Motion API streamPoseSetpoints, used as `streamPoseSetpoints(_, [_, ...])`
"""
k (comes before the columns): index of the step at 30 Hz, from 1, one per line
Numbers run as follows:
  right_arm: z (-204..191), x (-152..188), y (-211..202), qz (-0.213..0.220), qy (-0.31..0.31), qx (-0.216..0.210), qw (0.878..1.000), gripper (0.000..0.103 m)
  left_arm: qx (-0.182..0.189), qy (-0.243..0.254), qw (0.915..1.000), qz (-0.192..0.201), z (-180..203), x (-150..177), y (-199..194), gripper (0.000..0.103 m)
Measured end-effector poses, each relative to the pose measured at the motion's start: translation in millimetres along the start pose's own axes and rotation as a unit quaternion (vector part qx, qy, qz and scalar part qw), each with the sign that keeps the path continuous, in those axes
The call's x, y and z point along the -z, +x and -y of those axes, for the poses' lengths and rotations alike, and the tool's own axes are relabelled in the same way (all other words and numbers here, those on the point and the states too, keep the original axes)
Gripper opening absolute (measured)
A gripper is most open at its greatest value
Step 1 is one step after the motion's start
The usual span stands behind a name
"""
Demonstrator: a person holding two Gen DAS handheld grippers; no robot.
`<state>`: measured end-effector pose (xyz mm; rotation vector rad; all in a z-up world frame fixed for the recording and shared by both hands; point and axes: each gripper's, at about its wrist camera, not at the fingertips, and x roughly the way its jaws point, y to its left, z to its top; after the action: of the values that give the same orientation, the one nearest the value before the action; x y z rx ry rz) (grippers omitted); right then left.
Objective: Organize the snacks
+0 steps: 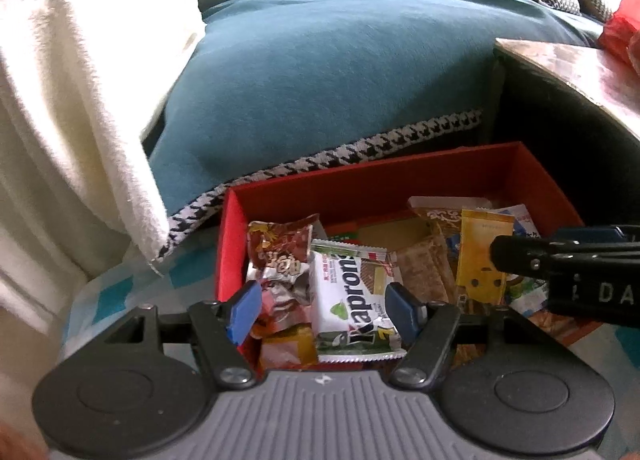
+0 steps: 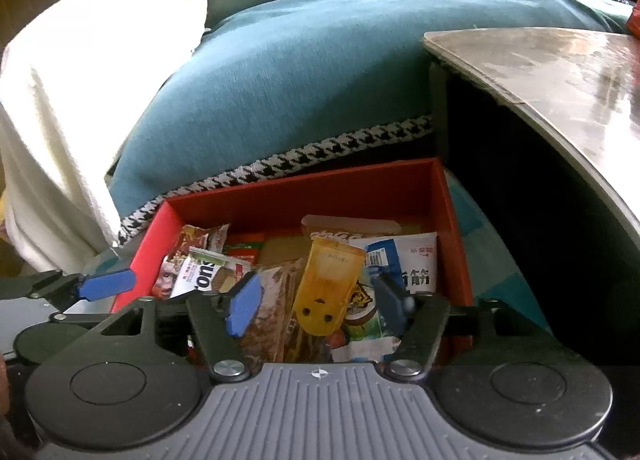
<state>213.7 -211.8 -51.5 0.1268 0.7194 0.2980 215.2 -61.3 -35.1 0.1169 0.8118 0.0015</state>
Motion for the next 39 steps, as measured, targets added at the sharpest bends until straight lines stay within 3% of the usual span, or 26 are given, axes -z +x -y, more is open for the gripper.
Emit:
streamPoseSetpoints(9, [-8.3,14.4,-33.1,0.004,-0.001,0.01,1.0,0.082,-0.009,-0.007,0.9999,0.003,-11.3,19.9,-32.5,0.064])
streamPoseSetpoints(17, [-14.7,45.1,-68.2,0.003,0.007,0.013,1.0,0.083,0.016,-0.031,0.9992,0.018,-24.6,39.7,-70.5,0.08])
streamPoseSetpoints(22, [-15.7,59.0,-85.4,0.007,0.011,0.017,1.0,0.085,0.008,-0.027,0.9991,0.03,-23.6,54.5,-92.6,0.082])
streamPoseSetpoints(39, [-26.9,111.3,-122.2,-0.004,0.017,0.028,0.999,0.087,0.02,-0.037,0.999,0.014,-21.0,104.3,-132.1,0.084])
